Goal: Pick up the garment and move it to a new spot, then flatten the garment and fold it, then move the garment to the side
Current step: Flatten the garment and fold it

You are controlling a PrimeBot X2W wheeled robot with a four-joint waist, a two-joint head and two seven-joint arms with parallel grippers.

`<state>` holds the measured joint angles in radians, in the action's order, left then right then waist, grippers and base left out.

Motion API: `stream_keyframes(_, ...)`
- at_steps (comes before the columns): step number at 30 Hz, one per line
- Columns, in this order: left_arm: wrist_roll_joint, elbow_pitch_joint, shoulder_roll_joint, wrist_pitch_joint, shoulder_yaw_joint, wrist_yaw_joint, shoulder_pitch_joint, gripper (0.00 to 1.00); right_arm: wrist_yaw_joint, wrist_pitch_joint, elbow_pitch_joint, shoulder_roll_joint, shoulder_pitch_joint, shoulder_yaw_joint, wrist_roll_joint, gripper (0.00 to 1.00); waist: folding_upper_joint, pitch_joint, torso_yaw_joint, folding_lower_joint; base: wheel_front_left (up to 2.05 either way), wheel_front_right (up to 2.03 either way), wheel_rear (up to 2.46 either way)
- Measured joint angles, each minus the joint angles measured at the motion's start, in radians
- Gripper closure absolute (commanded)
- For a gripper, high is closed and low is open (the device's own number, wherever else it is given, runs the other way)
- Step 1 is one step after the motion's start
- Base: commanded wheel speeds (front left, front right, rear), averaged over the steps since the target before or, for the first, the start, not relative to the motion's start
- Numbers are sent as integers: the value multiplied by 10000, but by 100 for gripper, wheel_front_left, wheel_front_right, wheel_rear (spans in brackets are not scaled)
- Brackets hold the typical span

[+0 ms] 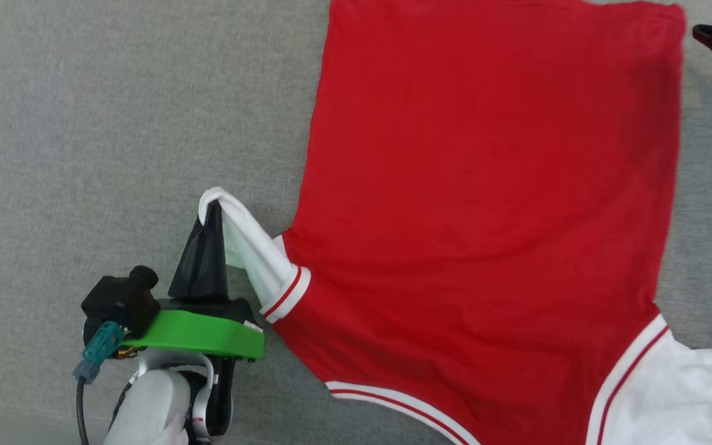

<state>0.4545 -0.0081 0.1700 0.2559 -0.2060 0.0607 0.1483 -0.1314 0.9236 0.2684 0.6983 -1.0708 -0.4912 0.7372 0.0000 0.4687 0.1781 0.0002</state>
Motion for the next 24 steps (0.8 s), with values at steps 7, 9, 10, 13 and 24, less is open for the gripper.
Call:
stream_keyframes(7,-508,-56,-591,0,284,-477,261,100,0,752,1129,31,-934,-445,-128,0,0,932,510,0,0,0,0)
stream_keyframes(9,-606,-58,-727,0,393,-598,344,100,0,861,1467,21,-1070,-629,-282,0,0,1181,639,0,0,0,0)
stream_keyframes(10,-652,-58,-777,0,443,-662,391,100,0,905,1605,8,-1092,-740,-343,0,0,1300,698,0,0,0,0)
stream_keyframes(13,-738,-48,-878,0,554,-825,483,100,0,974,1768,77,-1286,-945,-397,0,0,1585,847,-1,0,0,0)
stream_keyframes(24,-1039,117,-1104,0,988,-1110,518,100,0,420,1850,303,-1502,-1331,-190,100,0,1812,1060,-3,0,0,0)
